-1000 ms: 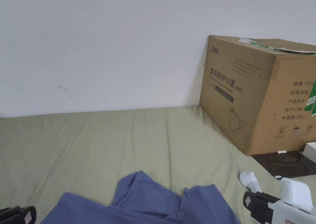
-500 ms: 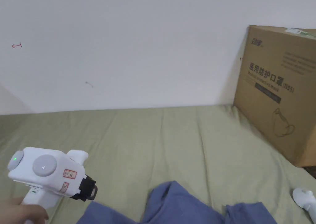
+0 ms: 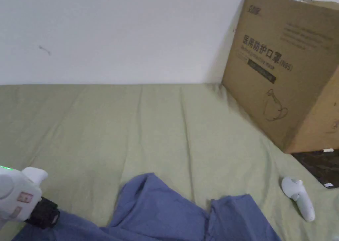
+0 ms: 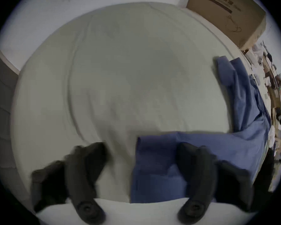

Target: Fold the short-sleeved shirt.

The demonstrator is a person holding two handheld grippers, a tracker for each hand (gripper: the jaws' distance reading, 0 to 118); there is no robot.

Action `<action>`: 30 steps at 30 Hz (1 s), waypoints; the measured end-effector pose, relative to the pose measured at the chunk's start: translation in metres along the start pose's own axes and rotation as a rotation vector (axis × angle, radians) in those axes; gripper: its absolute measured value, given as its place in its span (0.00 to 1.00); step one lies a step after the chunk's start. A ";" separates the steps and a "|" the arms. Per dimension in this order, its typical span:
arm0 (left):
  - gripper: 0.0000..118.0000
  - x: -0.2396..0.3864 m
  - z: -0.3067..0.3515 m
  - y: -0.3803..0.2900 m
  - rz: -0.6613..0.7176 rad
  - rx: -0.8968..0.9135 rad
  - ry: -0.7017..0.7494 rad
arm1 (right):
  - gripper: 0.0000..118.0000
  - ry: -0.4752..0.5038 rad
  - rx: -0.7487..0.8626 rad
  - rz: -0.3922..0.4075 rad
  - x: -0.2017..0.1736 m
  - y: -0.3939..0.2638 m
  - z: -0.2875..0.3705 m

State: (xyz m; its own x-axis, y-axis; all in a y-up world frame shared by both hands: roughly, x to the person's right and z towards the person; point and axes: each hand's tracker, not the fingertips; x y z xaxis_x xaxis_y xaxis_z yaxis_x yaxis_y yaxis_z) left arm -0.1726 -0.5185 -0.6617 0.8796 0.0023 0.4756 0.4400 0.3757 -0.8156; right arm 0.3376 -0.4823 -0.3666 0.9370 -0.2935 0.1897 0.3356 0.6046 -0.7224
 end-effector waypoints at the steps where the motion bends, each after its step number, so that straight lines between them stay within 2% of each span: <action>1: 0.02 0.003 0.012 -0.003 -0.007 0.020 -0.047 | 0.00 -0.007 0.001 0.001 0.005 0.001 0.000; 3: 0.02 -0.003 0.026 -0.011 0.023 0.046 -0.110 | 0.00 -0.029 0.000 -0.006 0.018 0.008 -0.004; 4: 0.02 -0.004 0.036 -0.015 0.032 0.061 -0.126 | 0.08 -0.037 -0.001 -0.015 0.023 0.012 -0.008; 6: 0.02 0.004 0.056 -0.025 0.030 0.085 -0.111 | 0.66 -0.060 -0.071 -0.054 0.036 0.027 -0.030; 7: 0.02 0.010 0.065 -0.029 0.029 0.100 -0.099 | 0.75 -0.097 -0.109 -0.075 0.041 0.033 -0.043; 8: 0.02 0.009 0.072 -0.032 0.037 0.104 -0.109 | 0.75 -0.130 -0.159 -0.087 0.047 0.037 -0.058; 9: 0.02 0.008 0.077 -0.033 0.053 0.108 -0.125 | 0.87 -0.130 -0.138 -0.117 0.053 0.038 -0.064; 11: 0.02 0.005 0.085 -0.037 0.087 0.112 -0.139 | 0.85 -0.096 -0.206 -0.147 0.064 0.044 -0.084; 13: 0.02 0.006 0.090 -0.038 0.088 0.112 -0.136 | 0.82 -0.143 -0.269 -0.141 0.069 0.043 -0.099; 15: 0.02 0.013 0.094 -0.039 0.089 0.106 -0.141 | 0.68 -0.170 -0.310 -0.116 0.067 0.039 -0.106; 17: 0.02 0.017 0.097 -0.039 0.091 0.100 -0.121 | 0.47 -0.204 -0.263 0.009 0.057 0.040 -0.097; 18: 0.02 0.018 0.101 -0.040 0.083 0.109 -0.089 | 0.31 -0.208 -0.261 0.064 0.050 0.041 -0.092; 19: 0.02 0.019 0.104 -0.041 0.088 0.114 -0.087 | 0.04 -0.214 -0.252 0.100 0.046 0.040 -0.087; 22: 0.02 0.025 0.117 -0.049 0.124 0.141 -0.087 | 0.00 -0.183 -0.200 0.149 0.028 0.038 -0.064; 23: 0.02 0.021 0.124 -0.054 0.137 0.157 -0.079 | 0.00 -0.141 -0.166 0.150 0.027 0.040 -0.053; 24: 0.02 0.024 0.134 -0.061 0.150 0.178 -0.070 | 0.00 -0.074 -0.115 0.115 0.025 0.043 -0.038; 26: 0.02 0.031 0.157 -0.076 0.178 0.268 -0.041 | 0.00 -0.068 -0.002 0.083 0.021 0.049 -0.008; 28: 0.02 0.035 0.184 -0.091 0.212 0.341 -0.035 | 0.00 0.020 0.072 0.039 0.019 0.058 0.025; 30: 0.02 0.040 0.221 -0.104 0.237 0.430 -0.017 | 0.00 0.048 0.148 0.024 0.011 0.071 0.057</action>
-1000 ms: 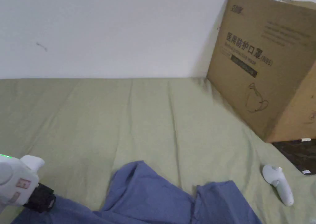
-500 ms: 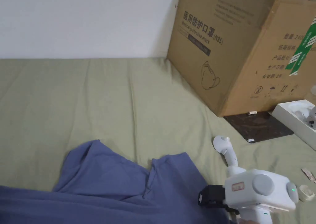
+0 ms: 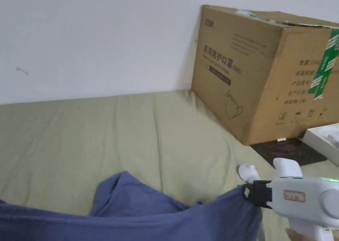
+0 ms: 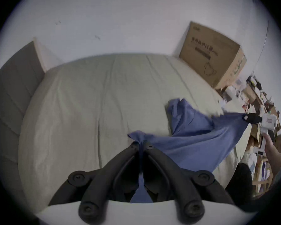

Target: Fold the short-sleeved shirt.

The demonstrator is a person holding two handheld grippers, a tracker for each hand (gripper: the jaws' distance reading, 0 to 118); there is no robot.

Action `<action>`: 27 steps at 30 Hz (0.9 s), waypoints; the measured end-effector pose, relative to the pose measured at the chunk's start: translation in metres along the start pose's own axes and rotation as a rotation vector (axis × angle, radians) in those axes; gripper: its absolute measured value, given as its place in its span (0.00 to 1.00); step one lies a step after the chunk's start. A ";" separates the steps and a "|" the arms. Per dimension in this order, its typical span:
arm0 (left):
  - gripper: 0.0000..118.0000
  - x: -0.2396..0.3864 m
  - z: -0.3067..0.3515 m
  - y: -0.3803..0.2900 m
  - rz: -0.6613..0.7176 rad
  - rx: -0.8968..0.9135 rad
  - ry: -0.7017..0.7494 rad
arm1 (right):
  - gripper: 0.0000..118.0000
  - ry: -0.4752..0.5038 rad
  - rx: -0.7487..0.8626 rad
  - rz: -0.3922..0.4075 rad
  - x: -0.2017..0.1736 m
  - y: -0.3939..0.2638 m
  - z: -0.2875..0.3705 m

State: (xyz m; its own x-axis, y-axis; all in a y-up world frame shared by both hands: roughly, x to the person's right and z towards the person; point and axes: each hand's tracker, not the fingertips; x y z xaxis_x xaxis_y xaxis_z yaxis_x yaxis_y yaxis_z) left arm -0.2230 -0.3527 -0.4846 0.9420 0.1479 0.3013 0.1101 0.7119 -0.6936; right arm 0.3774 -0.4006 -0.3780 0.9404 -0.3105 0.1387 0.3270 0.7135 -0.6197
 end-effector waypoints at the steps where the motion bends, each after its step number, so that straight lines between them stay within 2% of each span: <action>1: 0.02 -0.002 0.017 0.003 -0.002 0.041 0.004 | 0.00 0.008 0.038 -0.009 -0.004 0.008 0.012; 4: 0.02 0.003 0.076 0.023 -0.048 0.170 0.046 | 0.00 0.065 0.127 -0.012 -0.020 0.045 0.045; 7: 0.02 -0.003 0.123 0.050 -0.023 0.252 0.055 | 0.00 0.085 0.215 0.042 -0.044 0.087 0.072; 11: 0.02 -0.004 0.175 0.082 -0.018 0.346 0.107 | 0.00 0.136 0.313 0.077 -0.084 0.147 0.102; 15: 0.02 -0.013 0.212 0.110 0.000 0.411 0.145 | 0.00 0.137 0.389 0.146 -0.122 0.206 0.128; 18: 0.02 -0.023 0.226 0.131 0.032 0.447 0.151 | 0.00 0.077 0.440 0.202 -0.148 0.245 0.139; 22: 0.02 -0.030 0.222 0.164 0.023 0.467 0.201 | 0.00 0.095 0.447 0.190 -0.178 0.298 0.137; 27: 0.02 -0.054 0.200 0.220 0.107 0.498 0.189 | 0.00 0.027 0.490 0.245 -0.222 0.356 0.120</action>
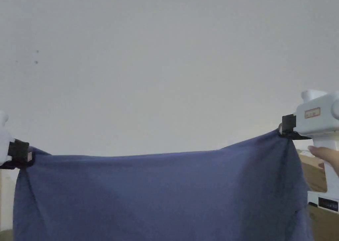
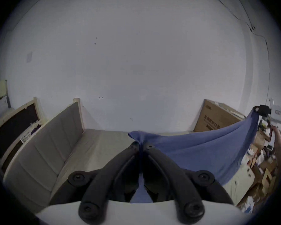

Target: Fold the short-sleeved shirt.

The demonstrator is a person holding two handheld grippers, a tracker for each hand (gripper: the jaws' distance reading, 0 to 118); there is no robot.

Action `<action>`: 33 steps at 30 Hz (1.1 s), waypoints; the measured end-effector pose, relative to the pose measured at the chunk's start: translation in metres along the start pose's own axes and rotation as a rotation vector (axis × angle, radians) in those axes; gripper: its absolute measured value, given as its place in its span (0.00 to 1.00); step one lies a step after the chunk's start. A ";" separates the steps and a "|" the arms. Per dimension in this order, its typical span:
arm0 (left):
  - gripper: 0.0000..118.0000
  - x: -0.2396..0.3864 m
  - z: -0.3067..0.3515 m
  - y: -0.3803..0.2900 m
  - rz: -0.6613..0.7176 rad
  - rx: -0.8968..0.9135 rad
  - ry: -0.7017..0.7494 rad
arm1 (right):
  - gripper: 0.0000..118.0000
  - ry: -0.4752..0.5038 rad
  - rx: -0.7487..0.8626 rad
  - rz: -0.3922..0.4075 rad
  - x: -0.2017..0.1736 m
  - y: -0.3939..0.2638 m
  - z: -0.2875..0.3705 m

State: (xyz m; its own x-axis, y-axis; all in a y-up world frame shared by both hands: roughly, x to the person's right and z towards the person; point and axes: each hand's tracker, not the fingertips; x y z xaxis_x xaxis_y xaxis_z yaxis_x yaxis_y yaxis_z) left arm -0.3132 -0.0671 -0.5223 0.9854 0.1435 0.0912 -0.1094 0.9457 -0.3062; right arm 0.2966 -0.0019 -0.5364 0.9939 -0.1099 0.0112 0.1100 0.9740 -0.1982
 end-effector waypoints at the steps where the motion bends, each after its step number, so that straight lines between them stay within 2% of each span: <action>1: 0.02 -0.003 -0.009 0.006 0.014 0.010 0.000 | 0.00 -0.006 0.012 0.003 -0.004 0.007 -0.007; 6: 0.02 -0.017 -0.063 0.036 0.083 0.059 0.000 | 0.00 -0.046 0.053 0.045 -0.022 0.040 -0.057; 10: 0.02 -0.016 -0.096 0.042 0.038 0.143 0.049 | 0.00 -0.063 0.078 0.036 -0.025 0.051 -0.090; 12: 0.02 -0.018 -0.117 0.041 0.031 0.142 0.050 | 0.00 -0.071 0.087 0.028 -0.024 0.048 -0.107; 16: 0.02 -0.020 -0.150 0.019 -0.007 0.121 0.078 | 0.00 -0.079 0.098 0.060 -0.024 0.011 -0.136; 19: 0.02 -0.028 -0.172 -0.023 0.010 0.050 0.078 | 0.00 -0.068 0.042 0.059 -0.012 -0.052 -0.159; 25: 0.02 -0.042 -0.187 -0.184 0.080 -0.315 0.023 | 0.00 -0.007 -0.368 0.002 0.032 -0.250 -0.171; 29: 0.02 -0.047 -0.152 -0.312 0.092 -0.554 0.021 | 0.00 0.002 -0.701 0.042 0.056 -0.397 -0.126; 33: 0.02 -0.056 -0.099 -0.402 0.083 -0.773 0.021 | 0.00 0.020 -0.914 -0.011 0.083 -0.493 -0.051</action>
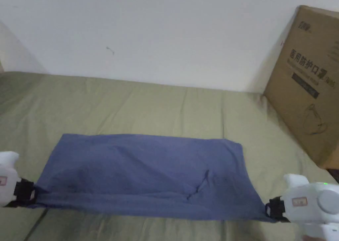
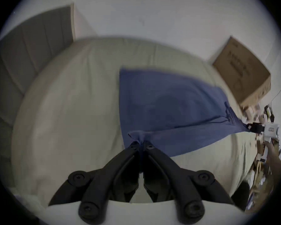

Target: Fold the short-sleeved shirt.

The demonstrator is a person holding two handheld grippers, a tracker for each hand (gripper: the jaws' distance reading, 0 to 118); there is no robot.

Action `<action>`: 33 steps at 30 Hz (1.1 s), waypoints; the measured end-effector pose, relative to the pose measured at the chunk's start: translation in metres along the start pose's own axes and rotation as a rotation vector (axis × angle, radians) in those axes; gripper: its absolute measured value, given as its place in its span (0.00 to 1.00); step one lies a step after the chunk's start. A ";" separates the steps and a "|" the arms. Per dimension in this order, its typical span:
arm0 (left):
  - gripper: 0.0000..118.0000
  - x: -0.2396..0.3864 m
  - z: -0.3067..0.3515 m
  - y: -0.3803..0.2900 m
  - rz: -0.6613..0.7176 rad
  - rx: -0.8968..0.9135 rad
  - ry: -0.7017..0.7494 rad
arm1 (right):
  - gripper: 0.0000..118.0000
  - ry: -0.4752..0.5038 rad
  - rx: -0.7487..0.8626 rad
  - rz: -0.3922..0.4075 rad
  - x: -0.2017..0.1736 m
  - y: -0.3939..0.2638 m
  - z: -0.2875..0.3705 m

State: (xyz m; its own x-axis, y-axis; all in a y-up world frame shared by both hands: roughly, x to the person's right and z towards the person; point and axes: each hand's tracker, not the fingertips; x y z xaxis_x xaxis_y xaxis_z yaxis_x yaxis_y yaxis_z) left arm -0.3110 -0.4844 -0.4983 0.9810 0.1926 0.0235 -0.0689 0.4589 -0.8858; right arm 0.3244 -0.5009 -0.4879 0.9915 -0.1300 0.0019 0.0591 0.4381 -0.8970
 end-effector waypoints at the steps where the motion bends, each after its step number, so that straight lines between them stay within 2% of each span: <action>1: 0.02 -0.002 0.003 -0.023 -0.008 -0.052 -0.008 | 0.00 0.001 -0.035 -0.010 0.006 -0.025 0.002; 4: 0.02 -0.008 0.017 -0.074 -0.058 -0.151 -0.015 | 0.00 0.054 -0.116 -0.074 0.026 -0.080 0.019; 7: 0.02 -0.012 0.041 -0.110 -0.092 -0.186 -0.019 | 0.00 0.066 -0.172 -0.072 0.034 -0.122 0.044; 13: 0.02 -0.011 0.078 -0.169 -0.098 -0.214 -0.039 | 0.00 0.061 -0.231 0.001 0.034 -0.171 0.075; 14: 0.02 -0.011 0.080 -0.176 -0.101 -0.228 -0.043 | 0.00 0.051 -0.233 0.009 0.022 -0.180 0.086; 19: 0.02 -0.010 0.080 -0.193 -0.118 -0.264 -0.032 | 0.00 0.037 -0.271 0.038 0.013 -0.192 0.086; 20: 0.05 -0.009 0.081 -0.192 -0.117 -0.260 -0.036 | 0.06 0.030 -0.258 0.042 0.010 -0.192 0.085; 21: 0.15 -0.008 0.082 -0.192 -0.113 -0.258 -0.044 | 0.28 0.018 -0.238 0.030 0.009 -0.192 0.085; 22: 0.46 -0.008 0.084 -0.191 -0.097 -0.249 -0.046 | 0.71 -0.018 -0.226 0.018 0.008 -0.192 0.084; 23: 0.74 -0.008 0.088 -0.190 -0.057 -0.226 -0.055 | 0.81 -0.025 -0.231 0.007 0.006 -0.193 0.085; 24: 0.87 -0.009 0.091 -0.189 -0.022 -0.204 -0.072 | 0.81 -0.010 -0.215 -0.009 0.003 -0.193 0.091; 28: 0.86 0.000 0.118 -0.181 0.026 -0.104 -0.097 | 0.81 0.000 -0.159 -0.063 -0.009 -0.187 0.115; 31: 0.85 0.017 0.151 -0.176 0.043 0.068 -0.112 | 0.81 -0.059 0.018 -0.022 -0.031 -0.180 0.143; 32: 0.83 0.026 0.162 -0.176 0.042 0.134 -0.095 | 0.80 -0.078 0.098 -0.013 -0.042 -0.180 0.156; 33: 0.77 0.035 0.173 -0.177 0.034 0.198 -0.063 | 0.74 -0.065 0.167 -0.016 -0.051 -0.180 0.168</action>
State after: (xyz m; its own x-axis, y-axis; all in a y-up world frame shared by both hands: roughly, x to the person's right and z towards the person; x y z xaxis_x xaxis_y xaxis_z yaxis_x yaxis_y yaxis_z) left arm -0.2962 -0.4090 -0.2607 0.9646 0.2621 0.0298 -0.1421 0.6117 -0.7782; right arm 0.2824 -0.4232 -0.2523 0.9954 -0.0822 0.0490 0.0877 0.5788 -0.8107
